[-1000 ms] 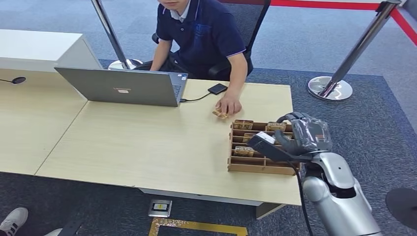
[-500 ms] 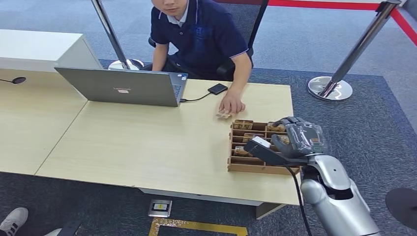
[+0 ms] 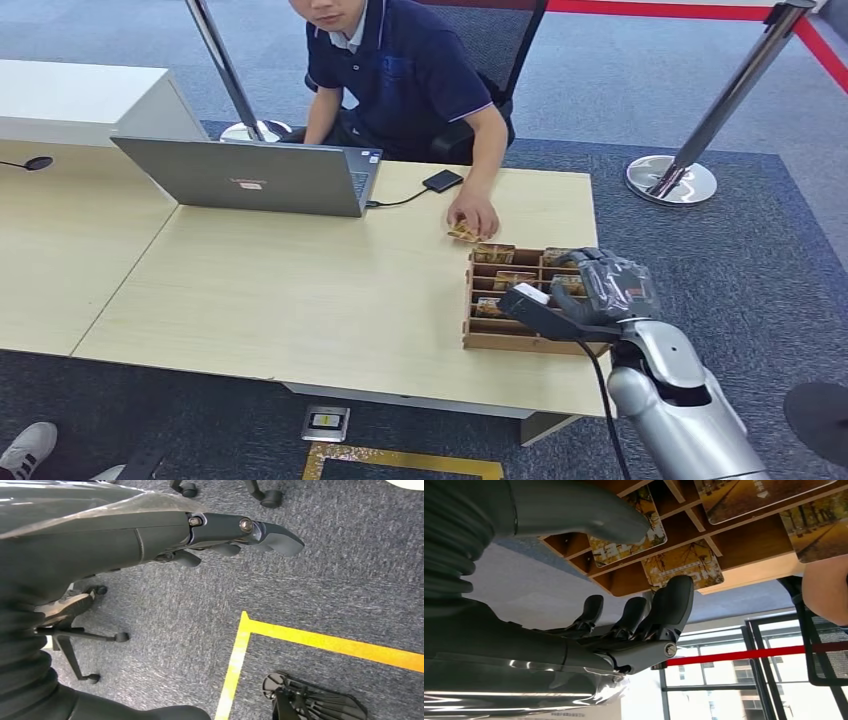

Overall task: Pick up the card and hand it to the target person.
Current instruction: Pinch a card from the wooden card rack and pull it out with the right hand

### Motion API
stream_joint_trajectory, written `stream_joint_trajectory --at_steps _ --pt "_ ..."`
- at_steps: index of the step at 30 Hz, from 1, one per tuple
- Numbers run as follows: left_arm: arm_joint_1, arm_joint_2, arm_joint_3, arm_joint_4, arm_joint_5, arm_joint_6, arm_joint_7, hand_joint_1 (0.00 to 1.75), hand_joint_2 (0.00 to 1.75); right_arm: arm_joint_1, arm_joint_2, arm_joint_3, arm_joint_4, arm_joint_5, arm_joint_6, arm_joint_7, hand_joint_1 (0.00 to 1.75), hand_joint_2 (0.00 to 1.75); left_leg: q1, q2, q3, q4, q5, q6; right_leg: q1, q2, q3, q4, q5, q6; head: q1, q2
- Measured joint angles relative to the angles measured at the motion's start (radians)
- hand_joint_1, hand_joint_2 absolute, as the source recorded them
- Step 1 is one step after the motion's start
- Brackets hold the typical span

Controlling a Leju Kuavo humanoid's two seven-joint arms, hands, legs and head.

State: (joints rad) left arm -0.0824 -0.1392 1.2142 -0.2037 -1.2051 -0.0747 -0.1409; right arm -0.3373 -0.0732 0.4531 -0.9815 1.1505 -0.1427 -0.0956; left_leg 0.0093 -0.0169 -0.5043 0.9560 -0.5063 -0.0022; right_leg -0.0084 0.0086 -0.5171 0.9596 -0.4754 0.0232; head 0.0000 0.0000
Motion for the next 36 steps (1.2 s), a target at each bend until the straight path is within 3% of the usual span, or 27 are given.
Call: stream_joint_trajectory --at_steps 6,19,32,36 --pt "0.000 0.000 0.000 0.000 0.001 0.001 0.008 0.00 1.75 -0.029 0.003 0.000 0.064 -0.001 -0.016 -0.001 0.85 1.75 0.000 0.000 0.000 0.000 0.000 0.000 0.000 0.000 0.000 0.000 0.000 0.000 0.000 0.000" --pt "0.001 0.000 0.001 0.000 0.004 0.002 0.010 0.00 1.75 -0.076 0.014 0.000 0.151 -0.009 -0.045 -0.012 0.98 1.75 0.000 0.000 0.000 0.000 0.000 0.000 0.000 0.000 0.000 0.000 0.000 0.000 0.000 0.000" --pt "0.002 0.000 0.001 0.001 -0.002 0.002 0.010 0.00 1.75 -0.066 0.005 -0.006 0.181 -0.001 -0.066 0.001 0.80 1.75 0.000 0.000 0.000 0.000 0.000 0.000 0.000 0.000 0.000 0.000 0.000 0.000 0.000 0.000" --pt "0.003 0.000 0.000 0.003 -0.003 0.002 0.010 0.00 1.75 -0.051 -0.001 -0.008 0.176 0.002 -0.068 0.005 0.82 1.75 0.000 0.000 0.000 0.000 0.000 0.000 0.000 0.000 0.000 0.000 0.000 0.000 0.000 0.000"
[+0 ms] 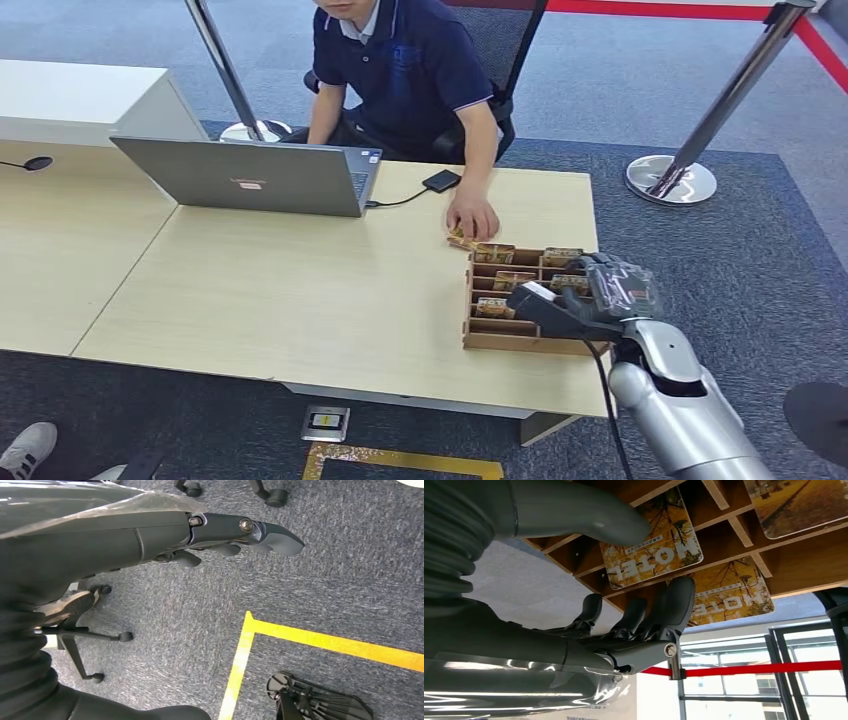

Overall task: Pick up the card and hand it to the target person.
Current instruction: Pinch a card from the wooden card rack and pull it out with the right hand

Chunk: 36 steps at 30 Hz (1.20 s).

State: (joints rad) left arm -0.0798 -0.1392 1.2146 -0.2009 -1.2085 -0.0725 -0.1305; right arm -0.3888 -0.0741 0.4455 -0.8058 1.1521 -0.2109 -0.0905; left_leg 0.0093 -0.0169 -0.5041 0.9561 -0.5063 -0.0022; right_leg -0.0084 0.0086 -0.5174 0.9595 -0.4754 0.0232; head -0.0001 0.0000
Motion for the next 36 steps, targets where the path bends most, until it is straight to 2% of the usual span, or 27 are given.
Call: stream_joint_trajectory --at_steps 8,10,14,17,22,26,36 --pt "0.000 0.000 0.000 0.002 0.000 0.000 0.000 0.00 1.75 0.004 -0.007 -0.008 -0.006 0.011 0.011 0.001 0.91 1.75 0.000 0.000 0.000 0.000 0.000 0.000 0.000 0.000 0.000 0.000 0.000 0.000 0.000 0.000" --pt "0.000 0.000 0.000 0.002 0.000 0.000 0.001 0.00 1.75 0.003 -0.008 -0.008 -0.006 0.015 0.013 0.000 0.98 1.75 0.000 0.000 0.000 0.000 0.000 0.000 0.000 0.000 0.000 0.000 0.000 0.000 0.000 0.000" --pt "0.000 0.000 0.000 0.002 0.002 0.000 0.005 0.00 1.75 -0.003 -0.007 -0.008 -0.004 0.020 0.013 -0.006 1.38 1.75 0.000 0.000 0.000 0.000 0.000 0.000 0.000 0.000 0.000 0.000 0.000 0.000 0.000 0.000" --pt "0.000 0.000 0.000 0.002 0.005 0.000 0.007 0.00 1.75 -0.008 -0.004 -0.008 -0.004 0.021 0.009 -0.013 1.49 1.75 0.000 0.000 0.000 0.000 0.000 0.000 0.000 0.000 0.000 0.000 0.000 0.000 0.000 0.000" --pt "0.000 0.000 0.000 0.002 0.008 0.000 0.009 0.00 1.75 -0.012 0.002 -0.007 -0.003 0.026 0.004 -0.018 1.56 1.75 0.000 0.000 0.000 0.000 0.000 0.000 0.000 0.000 0.000 0.000 0.000 0.000 0.000 0.000" --pt "0.000 0.000 0.001 0.003 0.009 0.000 0.010 0.00 1.75 -0.012 0.006 -0.006 -0.009 0.032 0.003 -0.018 1.73 1.75 0.000 0.000 0.000 0.000 0.000 0.000 0.000 0.000 0.000 0.000 0.000 0.000 0.000 0.000" --pt "0.001 0.000 0.002 0.003 0.014 0.000 0.009 0.00 1.75 0.019 -0.009 -0.004 -0.104 0.040 0.001 -0.045 1.75 1.75 0.000 0.000 0.000 0.000 0.000 0.000 0.000 0.000 0.000 0.000 0.000 0.000 0.000 0.000"
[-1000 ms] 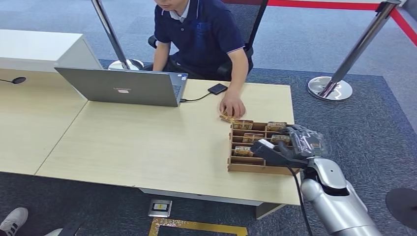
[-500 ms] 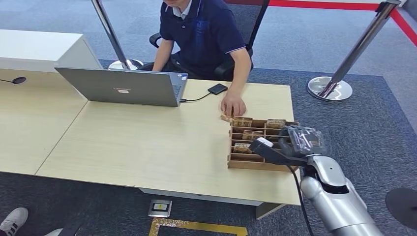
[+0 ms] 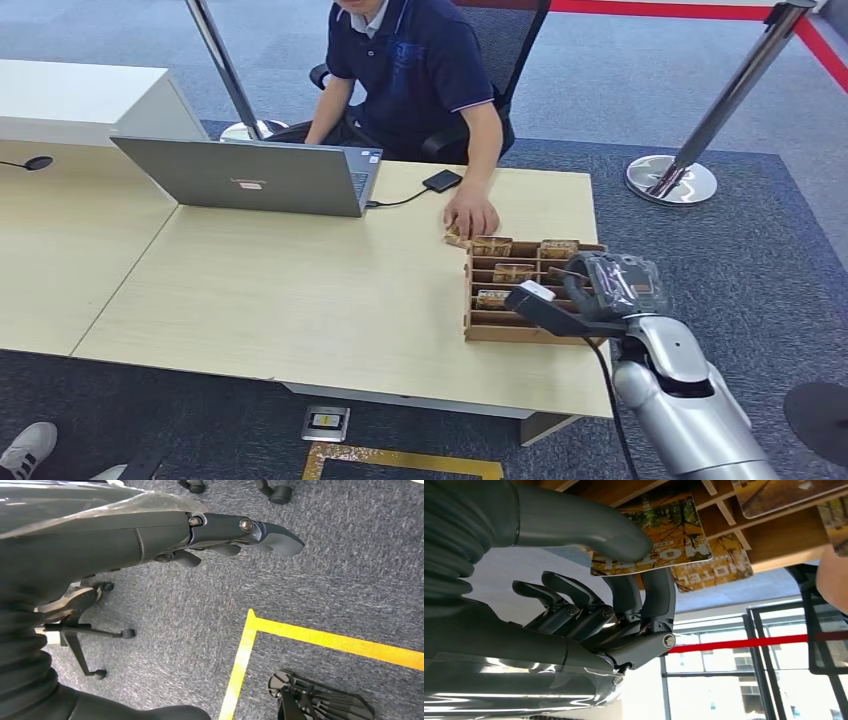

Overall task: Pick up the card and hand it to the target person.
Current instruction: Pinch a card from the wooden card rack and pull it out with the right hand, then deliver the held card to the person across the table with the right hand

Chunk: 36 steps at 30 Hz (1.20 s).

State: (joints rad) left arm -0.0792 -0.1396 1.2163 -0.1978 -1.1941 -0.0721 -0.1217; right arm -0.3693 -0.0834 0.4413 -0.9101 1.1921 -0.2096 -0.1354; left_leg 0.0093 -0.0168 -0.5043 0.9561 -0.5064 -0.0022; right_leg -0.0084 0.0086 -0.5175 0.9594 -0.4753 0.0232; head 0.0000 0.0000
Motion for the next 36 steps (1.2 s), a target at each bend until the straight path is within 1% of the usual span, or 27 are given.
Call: stream_joint_trajectory --at_steps 9,13,16,20,28,32,36 --pt "0.003 0.000 0.001 0.001 0.001 -0.002 -0.013 0.00 1.75 0.058 -0.056 0.005 -0.250 -0.061 0.022 -0.060 1.75 1.75 0.000 0.000 0.000 0.000 0.000 0.000 0.000 0.000 0.000 0.000 0.000 0.000 0.000 0.000" --pt "0.003 0.000 0.001 0.002 -0.001 -0.002 -0.022 0.00 1.75 0.060 -0.062 0.012 -0.331 -0.078 0.033 -0.078 1.75 1.75 0.000 0.000 0.000 0.000 0.000 0.000 0.000 0.000 0.000 0.000 0.000 0.000 0.000 0.000" --pt "0.002 0.000 0.001 0.003 -0.007 -0.003 -0.032 0.00 1.75 0.047 -0.051 0.017 -0.341 -0.102 0.031 -0.095 1.75 1.75 0.000 0.000 0.000 0.000 0.000 0.000 0.000 0.000 0.000 0.000 0.000 0.000 0.000 0.000" --pt "0.001 -0.001 0.001 0.005 -0.016 -0.003 -0.037 0.00 1.75 -0.012 -0.004 0.017 -0.259 -0.132 -0.011 -0.131 1.75 1.75 0.000 0.001 0.000 0.000 0.000 0.000 0.000 0.000 0.000 0.000 0.000 0.000 0.000 0.000" --pt "-0.006 -0.001 0.000 0.009 -0.021 -0.009 -0.043 0.00 1.75 -0.189 0.116 0.002 0.047 -0.156 -0.084 -0.167 1.75 1.75 0.000 0.000 0.001 0.000 0.001 0.000 0.000 0.000 0.000 0.001 0.001 -0.001 0.000 0.000" --pt "-0.006 -0.002 0.000 0.011 -0.021 -0.007 -0.043 0.00 1.75 -0.255 0.160 -0.008 0.171 -0.151 -0.105 -0.171 1.75 1.75 0.000 0.000 0.000 0.000 0.001 0.000 0.000 0.000 0.000 0.001 0.001 -0.001 0.000 0.000" --pt "-0.007 -0.002 0.000 0.013 -0.019 -0.001 -0.039 0.00 1.75 -0.298 0.193 -0.012 0.252 -0.148 -0.105 -0.168 1.75 1.75 0.000 0.000 0.000 0.000 0.001 0.000 0.000 0.000 0.000 0.001 0.000 -0.001 0.000 0.000"
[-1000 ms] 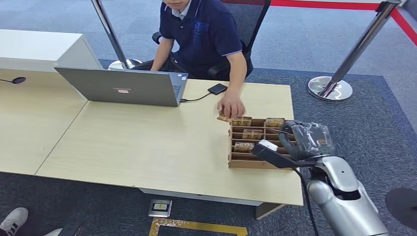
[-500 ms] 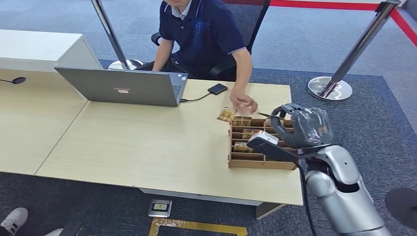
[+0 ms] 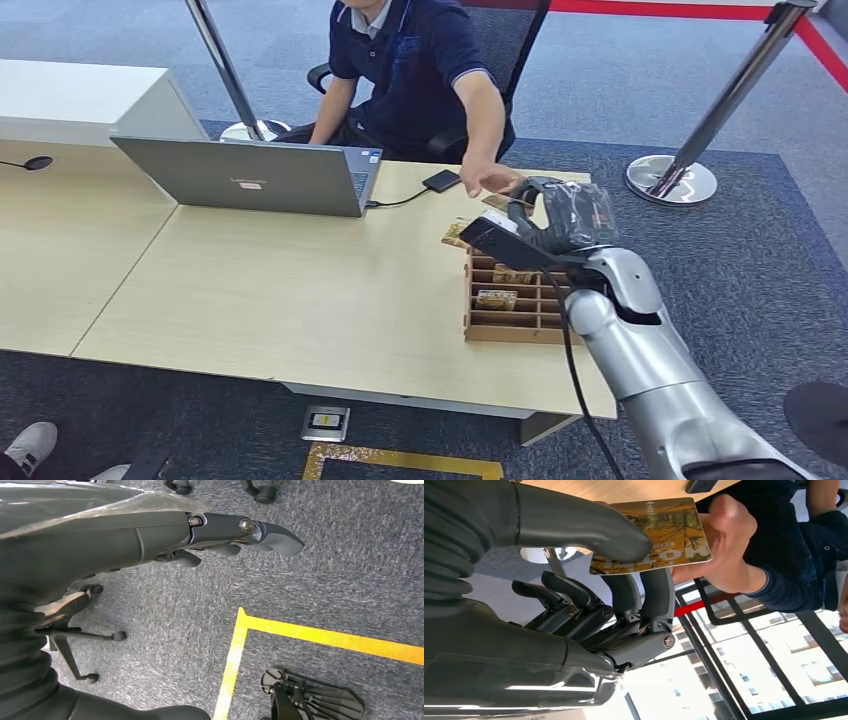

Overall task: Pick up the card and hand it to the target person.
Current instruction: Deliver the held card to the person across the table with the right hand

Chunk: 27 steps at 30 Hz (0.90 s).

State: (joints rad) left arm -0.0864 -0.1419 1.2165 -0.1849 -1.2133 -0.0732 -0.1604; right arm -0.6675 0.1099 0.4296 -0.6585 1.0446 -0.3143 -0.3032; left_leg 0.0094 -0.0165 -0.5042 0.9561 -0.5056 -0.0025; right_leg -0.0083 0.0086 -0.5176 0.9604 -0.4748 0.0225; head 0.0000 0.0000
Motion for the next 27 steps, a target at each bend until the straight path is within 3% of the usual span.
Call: stream_joint_trajectory --at_steps 5,6,9,10,11,15,19,23,27 --pt "-0.001 0.000 0.000 0.001 0.004 0.002 0.011 0.00 1.75 -0.033 0.027 -0.002 0.059 0.007 -0.001 0.009 1.75 1.75 0.000 0.000 0.000 0.000 0.000 0.000 0.000 0.000 0.000 0.000 0.000 0.000 0.000 0.000" --pt "-0.001 0.000 0.000 0.001 0.005 0.003 0.014 0.00 1.75 -0.039 0.033 -0.002 0.069 0.010 -0.002 0.011 1.64 1.75 0.000 0.000 0.000 0.000 0.000 0.000 0.000 0.000 0.000 0.000 0.000 0.000 0.000 0.000" --pt "-0.001 0.000 0.000 0.001 0.007 0.005 0.021 0.00 1.75 -0.053 0.048 -0.009 0.089 0.009 -0.018 0.020 0.33 1.75 0.000 0.000 0.000 0.000 0.000 0.000 0.000 0.000 0.000 0.000 0.000 0.000 0.000 0.000" --pt "-0.001 0.000 0.000 0.001 0.008 0.006 0.022 0.00 1.75 -0.054 0.053 -0.014 0.092 0.006 -0.029 0.022 0.00 1.75 0.000 0.000 0.000 0.000 0.000 0.000 0.000 0.000 0.000 0.000 0.000 0.000 0.000 0.000" --pt "-0.001 0.000 0.000 0.001 0.008 0.007 0.024 0.00 1.75 -0.055 0.056 -0.020 0.095 0.000 -0.042 0.023 0.00 1.75 0.000 0.000 0.000 0.000 0.000 0.000 0.000 0.000 0.000 0.000 0.000 0.000 0.000 0.000" --pt "-0.001 -0.002 0.000 0.001 0.010 0.011 0.029 0.00 1.75 -0.029 0.059 -0.053 0.065 -0.031 -0.100 0.021 0.00 0.00 0.000 0.000 0.000 0.000 0.000 0.000 0.000 0.000 0.000 0.000 0.000 0.000 0.000 0.000" --pt "-0.001 -0.003 0.001 0.002 0.018 0.014 0.037 0.00 1.75 0.083 0.046 -0.100 -0.089 -0.043 -0.126 0.030 0.00 0.00 0.000 0.000 0.000 0.000 -0.001 0.000 0.000 0.000 0.000 -0.001 0.000 0.000 0.000 0.000" --pt "0.001 -0.004 0.002 0.002 0.020 0.013 0.047 0.00 1.75 0.260 0.025 -0.152 -0.333 -0.017 -0.128 0.065 0.00 1.75 0.000 -0.001 0.000 0.000 -0.002 0.001 0.000 0.000 0.000 -0.001 -0.001 0.001 0.000 0.000" --pt "0.002 -0.006 0.006 0.002 0.024 0.013 0.054 0.00 1.75 0.479 0.005 -0.201 -0.603 0.060 -0.094 0.139 0.00 1.75 0.000 -0.002 0.000 0.000 -0.004 0.001 0.000 0.000 0.000 -0.002 -0.003 0.001 0.000 0.000"
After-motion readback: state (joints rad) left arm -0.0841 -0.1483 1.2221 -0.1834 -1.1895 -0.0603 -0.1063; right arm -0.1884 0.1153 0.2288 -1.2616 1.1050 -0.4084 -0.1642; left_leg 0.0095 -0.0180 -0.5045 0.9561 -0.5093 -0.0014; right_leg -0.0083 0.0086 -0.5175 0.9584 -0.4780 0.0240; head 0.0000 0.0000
